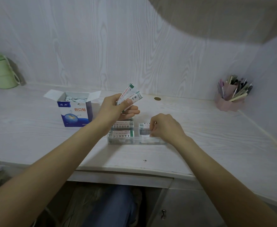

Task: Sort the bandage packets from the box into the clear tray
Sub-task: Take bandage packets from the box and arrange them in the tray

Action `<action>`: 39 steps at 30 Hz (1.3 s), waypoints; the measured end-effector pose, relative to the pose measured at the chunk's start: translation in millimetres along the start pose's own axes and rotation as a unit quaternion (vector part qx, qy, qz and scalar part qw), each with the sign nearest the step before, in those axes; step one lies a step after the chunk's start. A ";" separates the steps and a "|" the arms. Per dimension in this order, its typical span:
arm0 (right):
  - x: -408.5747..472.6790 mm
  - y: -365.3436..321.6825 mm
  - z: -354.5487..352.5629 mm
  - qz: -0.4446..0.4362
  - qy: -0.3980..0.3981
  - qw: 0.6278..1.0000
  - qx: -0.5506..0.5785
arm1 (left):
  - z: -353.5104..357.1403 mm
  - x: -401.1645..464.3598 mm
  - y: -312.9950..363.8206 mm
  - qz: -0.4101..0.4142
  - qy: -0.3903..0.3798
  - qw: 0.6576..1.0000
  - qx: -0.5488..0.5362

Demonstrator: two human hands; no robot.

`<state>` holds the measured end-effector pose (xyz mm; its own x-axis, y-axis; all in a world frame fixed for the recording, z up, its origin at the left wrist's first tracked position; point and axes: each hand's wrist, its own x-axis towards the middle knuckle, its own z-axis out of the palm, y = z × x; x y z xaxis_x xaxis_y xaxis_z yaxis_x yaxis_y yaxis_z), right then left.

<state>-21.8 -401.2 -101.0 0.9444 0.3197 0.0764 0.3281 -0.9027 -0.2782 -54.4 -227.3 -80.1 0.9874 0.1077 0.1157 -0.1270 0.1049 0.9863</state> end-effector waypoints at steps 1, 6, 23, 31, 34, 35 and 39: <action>0.7 1.3 1.0 -0.002 -0.005 1.000 0.007 | 0.5 -0.1 -0.6 -0.005 -0.003 1.000 0.000; 2.6 7.4 1.4 -0.042 -0.027 0.998 0.035 | -1.4 1.1 1.1 -0.027 -0.015 0.999 -0.011; 10.8 -11.2 -22.1 0.006 0.091 0.854 0.513 | -1.0 0.3 7.4 -0.100 -0.091 0.991 -0.013; 41.8 14.8 -15.7 0.081 0.153 0.859 0.482 | -15.3 20.6 7.0 -0.047 0.028 0.999 -0.003; 55.6 23.0 -9.6 0.105 0.168 0.898 0.394 | -12.7 30.1 9.1 -0.046 0.022 0.999 0.010; 59.6 24.8 -7.0 0.107 0.163 0.914 0.355 | -11.6 33.9 10.1 -0.044 0.019 0.999 0.012; 69.9 24.2 6.3 0.102 0.091 0.975 0.177 | -6.7 46.5 6.6 -0.058 0.014 0.998 0.022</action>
<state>52.0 -398.9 -108.4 0.9878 0.0585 0.1442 0.1360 -0.7755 -0.6165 -9.9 -215.0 -69.0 0.9922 0.1243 -0.0028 -0.0065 0.0747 0.9972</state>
